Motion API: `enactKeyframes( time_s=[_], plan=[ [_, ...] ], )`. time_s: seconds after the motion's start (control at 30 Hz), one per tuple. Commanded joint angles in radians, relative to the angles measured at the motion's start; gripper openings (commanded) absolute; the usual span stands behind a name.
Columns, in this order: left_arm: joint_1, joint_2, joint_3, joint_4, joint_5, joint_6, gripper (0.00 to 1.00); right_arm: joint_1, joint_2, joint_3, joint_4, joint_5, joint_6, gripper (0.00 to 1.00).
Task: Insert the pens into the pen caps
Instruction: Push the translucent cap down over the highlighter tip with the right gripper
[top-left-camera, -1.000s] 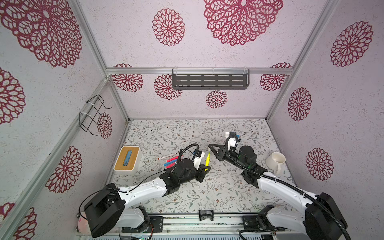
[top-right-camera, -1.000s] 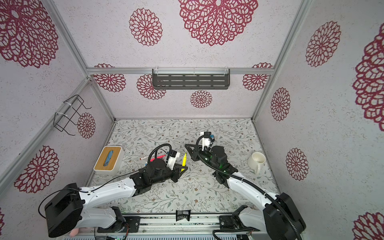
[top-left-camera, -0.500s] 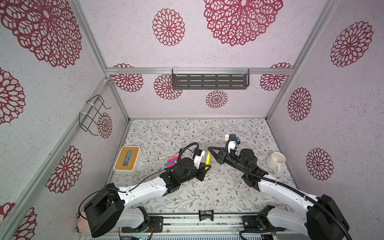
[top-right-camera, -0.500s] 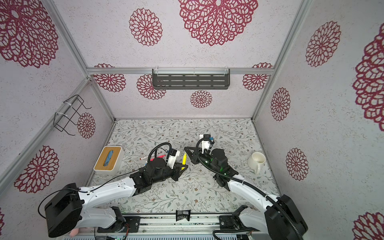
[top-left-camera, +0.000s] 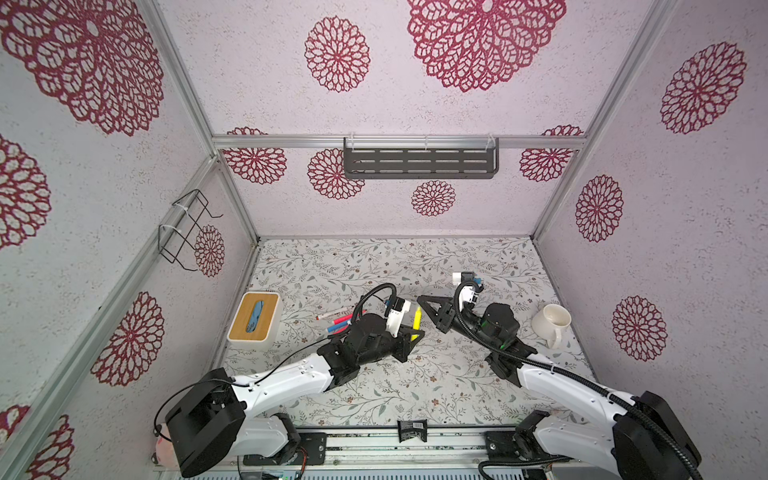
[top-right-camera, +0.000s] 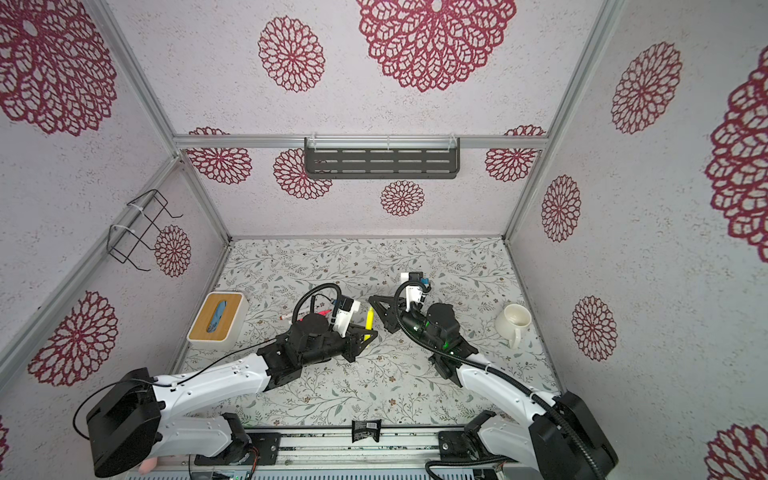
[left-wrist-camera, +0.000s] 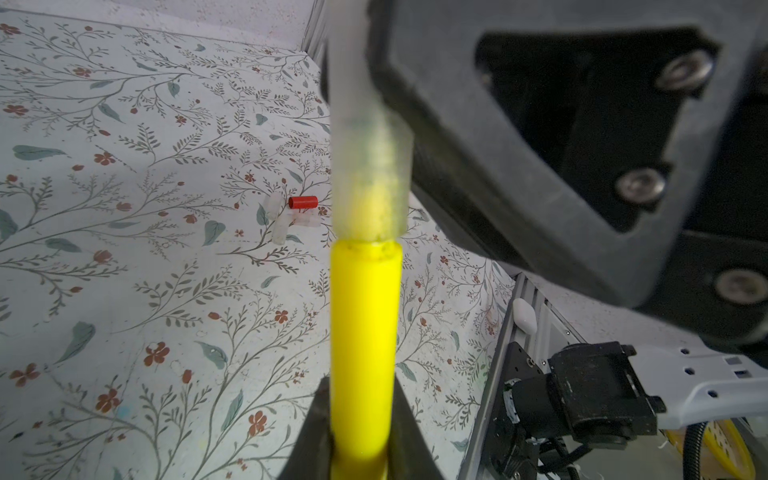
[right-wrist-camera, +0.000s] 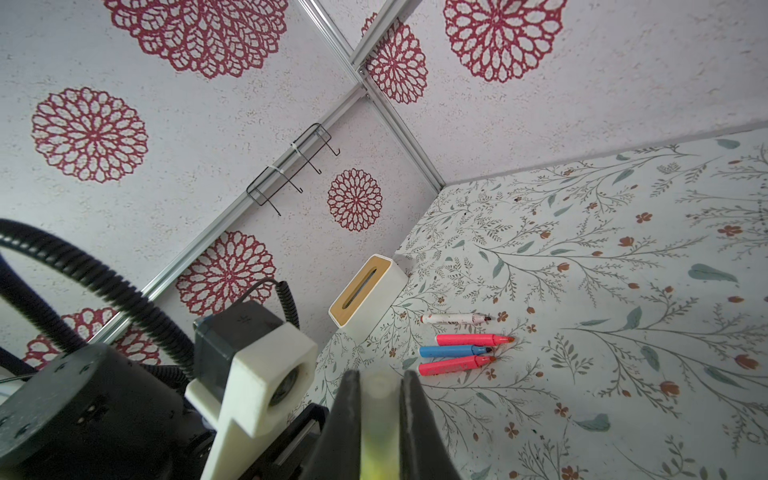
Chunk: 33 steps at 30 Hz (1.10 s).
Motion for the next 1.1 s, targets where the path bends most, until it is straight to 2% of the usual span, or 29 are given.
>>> enactKeyframes(
  time_s=[0.0, 0.23, 0.27, 0.37, 0.43, 0.47, 0.7, 0.8, 0.87, 1.07],
  plan=[
    [0.019, -0.042, 0.047, 0.102, 0.045, 0.001, 0.0, 0.024, -0.035, 0.014, -0.007, -0.149, -0.042, 0.11],
    [0.029, -0.055, 0.05, 0.099, 0.052, 0.012, 0.0, 0.023, -0.035, 0.02, -0.046, -0.197, -0.059, 0.16],
    [0.028, -0.056, 0.049, 0.095, 0.049, 0.014, 0.0, 0.023, -0.042, 0.02, -0.045, -0.197, -0.057, 0.19],
    [0.03, -0.065, 0.04, 0.083, 0.035, 0.023, 0.0, 0.023, -0.089, 0.016, -0.067, -0.162, -0.06, 0.48],
    [0.029, -0.076, 0.03, 0.072, 0.027, 0.029, 0.0, 0.018, -0.127, 0.009, -0.092, -0.128, -0.074, 0.62],
    [0.029, -0.083, 0.024, 0.069, 0.021, 0.031, 0.0, 0.015, -0.143, 0.005, -0.105, -0.115, -0.081, 0.65],
    [0.029, -0.117, 0.002, 0.034, 0.013, 0.037, 0.0, -0.01, -0.188, 0.089, -0.266, -0.093, -0.119, 0.66],
    [0.028, -0.119, -0.002, 0.024, 0.014, 0.041, 0.0, -0.023, -0.165, 0.204, -0.474, -0.019, -0.186, 0.66],
    [0.027, -0.12, -0.006, 0.024, 0.016, 0.041, 0.0, -0.026, -0.134, 0.27, -0.555, -0.017, -0.229, 0.64],
    [0.027, -0.107, -0.005, 0.029, 0.021, 0.04, 0.0, -0.026, -0.051, 0.369, -0.567, -0.098, -0.241, 0.61]
  ],
)
